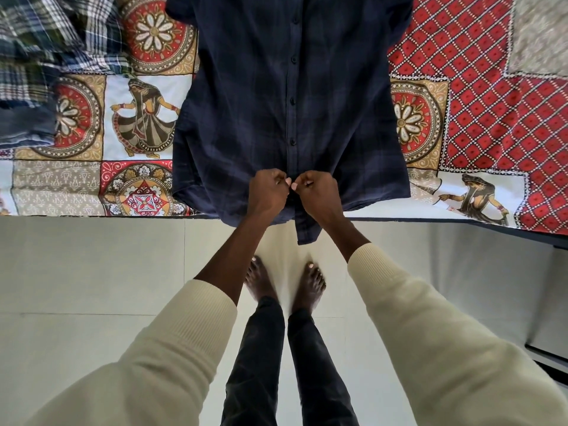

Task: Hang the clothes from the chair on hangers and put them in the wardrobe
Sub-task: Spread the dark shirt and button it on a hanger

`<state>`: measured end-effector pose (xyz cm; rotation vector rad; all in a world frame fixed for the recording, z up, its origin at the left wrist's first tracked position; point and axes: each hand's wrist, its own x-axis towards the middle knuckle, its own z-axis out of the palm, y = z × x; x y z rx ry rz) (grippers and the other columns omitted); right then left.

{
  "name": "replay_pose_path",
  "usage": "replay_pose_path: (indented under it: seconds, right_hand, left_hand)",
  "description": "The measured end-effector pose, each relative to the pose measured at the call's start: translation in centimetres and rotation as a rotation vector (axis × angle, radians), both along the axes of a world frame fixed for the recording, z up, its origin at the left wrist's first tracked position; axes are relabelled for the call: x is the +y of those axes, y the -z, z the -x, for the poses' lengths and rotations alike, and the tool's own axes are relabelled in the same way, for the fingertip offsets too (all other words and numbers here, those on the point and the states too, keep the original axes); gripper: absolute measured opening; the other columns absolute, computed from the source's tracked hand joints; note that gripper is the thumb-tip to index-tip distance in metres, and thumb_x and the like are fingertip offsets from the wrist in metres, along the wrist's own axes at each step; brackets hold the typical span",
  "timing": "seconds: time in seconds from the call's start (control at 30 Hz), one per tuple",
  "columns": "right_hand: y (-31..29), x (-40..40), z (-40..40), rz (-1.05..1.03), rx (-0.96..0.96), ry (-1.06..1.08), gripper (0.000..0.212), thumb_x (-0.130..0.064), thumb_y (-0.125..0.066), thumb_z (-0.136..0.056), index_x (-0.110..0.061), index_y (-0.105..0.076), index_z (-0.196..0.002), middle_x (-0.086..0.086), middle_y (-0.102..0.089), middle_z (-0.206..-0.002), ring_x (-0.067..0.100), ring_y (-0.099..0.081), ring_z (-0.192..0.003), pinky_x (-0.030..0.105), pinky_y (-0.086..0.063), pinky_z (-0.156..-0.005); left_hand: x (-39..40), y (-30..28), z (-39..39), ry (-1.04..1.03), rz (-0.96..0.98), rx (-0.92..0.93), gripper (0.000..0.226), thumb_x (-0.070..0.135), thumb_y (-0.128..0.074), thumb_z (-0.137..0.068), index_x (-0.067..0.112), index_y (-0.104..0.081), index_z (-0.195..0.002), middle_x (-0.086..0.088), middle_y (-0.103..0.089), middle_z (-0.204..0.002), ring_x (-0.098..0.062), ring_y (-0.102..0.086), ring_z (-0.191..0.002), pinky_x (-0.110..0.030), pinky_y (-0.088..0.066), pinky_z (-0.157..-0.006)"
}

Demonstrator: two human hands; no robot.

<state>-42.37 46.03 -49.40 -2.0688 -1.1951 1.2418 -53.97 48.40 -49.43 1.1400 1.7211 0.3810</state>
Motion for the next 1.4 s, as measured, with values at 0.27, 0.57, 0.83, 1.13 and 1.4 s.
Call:
replay_pose_path:
  seconds: [0.27, 0.57, 0.83, 1.13, 1.4]
  right_hand:
    - [-0.3, 1.0, -0.3, 0.066, 0.170, 0.014, 0.008, -0.014, -0.071, -0.087, -0.007, -0.070, -0.083, 0.002, -0.068, -0.075, 0.013, -0.063, -0.072, 0.023, -0.050, -0.066]
    - [-0.2, 0.3, -0.6, 0.098, 0.309, 0.140, 0.013, -0.002, -0.075, -0.081, -0.013, -0.069, -0.085, -0.003, -0.067, -0.073, 0.009, -0.064, -0.070, 0.021, -0.049, -0.064]
    - [-1.1, 1.0, -0.6, 0.236, 0.416, 0.217, 0.017, 0.009, -0.069, -0.080, -0.006, -0.062, -0.085, 0.009, -0.064, -0.071, 0.015, -0.060, -0.062, 0.022, -0.048, -0.056]
    - [-0.3, 0.5, -1.1, 0.182, 0.430, 0.168, 0.009, -0.005, -0.064, -0.091, 0.002, -0.070, -0.091, 0.009, -0.066, -0.071, 0.014, -0.061, -0.062, 0.022, -0.051, -0.060]
    - [0.5, 2.2, -1.4, 0.320, 0.379, 0.176, 0.011, -0.009, -0.072, -0.087, -0.005, -0.067, -0.077, 0.010, -0.067, -0.068, 0.015, -0.059, -0.047, 0.022, -0.046, -0.043]
  left_hand:
    - [-0.7, 0.4, 0.1, -0.037, -0.070, 0.013, 0.011, 0.004, -0.056, -0.093, 0.007, -0.060, -0.102, -0.006, -0.064, -0.091, -0.017, -0.059, -0.078, -0.020, -0.047, -0.060]
    - [-1.0, 0.1, 0.0, -0.251, 0.011, -0.197, 0.004, 0.008, -0.060, -0.093, 0.010, -0.058, -0.095, 0.000, -0.064, -0.079, -0.008, -0.060, -0.067, -0.017, -0.049, -0.057]
    - [-0.8, 0.0, -0.3, -0.528, 0.176, -0.417, 0.017, -0.005, -0.058, -0.089, 0.012, -0.058, -0.090, -0.003, -0.061, -0.069, -0.011, -0.053, -0.058, -0.025, -0.049, -0.058]
    - [-1.1, 0.6, 0.4, -0.340, 0.053, -0.401, 0.031, -0.003, -0.062, -0.088, 0.016, -0.049, -0.107, -0.001, -0.067, -0.084, -0.003, -0.061, -0.064, -0.016, -0.049, -0.062]
    - [1.5, 0.5, 1.8, -0.226, 0.206, -0.432, 0.020, -0.004, -0.064, -0.087, 0.011, -0.054, -0.097, -0.007, -0.062, -0.069, -0.015, -0.057, -0.054, -0.028, -0.044, -0.052]
